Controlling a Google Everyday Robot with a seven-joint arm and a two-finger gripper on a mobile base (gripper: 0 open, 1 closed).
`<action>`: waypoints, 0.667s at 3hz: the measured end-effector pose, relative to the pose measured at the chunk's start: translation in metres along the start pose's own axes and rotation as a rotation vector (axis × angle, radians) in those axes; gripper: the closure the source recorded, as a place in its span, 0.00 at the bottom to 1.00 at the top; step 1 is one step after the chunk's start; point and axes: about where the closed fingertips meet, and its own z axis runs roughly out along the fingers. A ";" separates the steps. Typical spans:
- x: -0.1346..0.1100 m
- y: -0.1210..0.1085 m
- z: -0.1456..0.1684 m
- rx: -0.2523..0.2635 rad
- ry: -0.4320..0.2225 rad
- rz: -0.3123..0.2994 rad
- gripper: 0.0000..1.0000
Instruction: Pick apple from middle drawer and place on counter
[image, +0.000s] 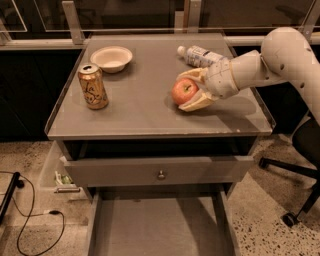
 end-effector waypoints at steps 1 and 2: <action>0.011 -0.004 0.003 0.024 0.016 0.084 0.85; 0.011 -0.005 0.003 0.025 0.017 0.086 0.62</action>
Offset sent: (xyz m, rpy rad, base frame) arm 0.0080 -0.0035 -0.0062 0.0147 0.0461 -0.0634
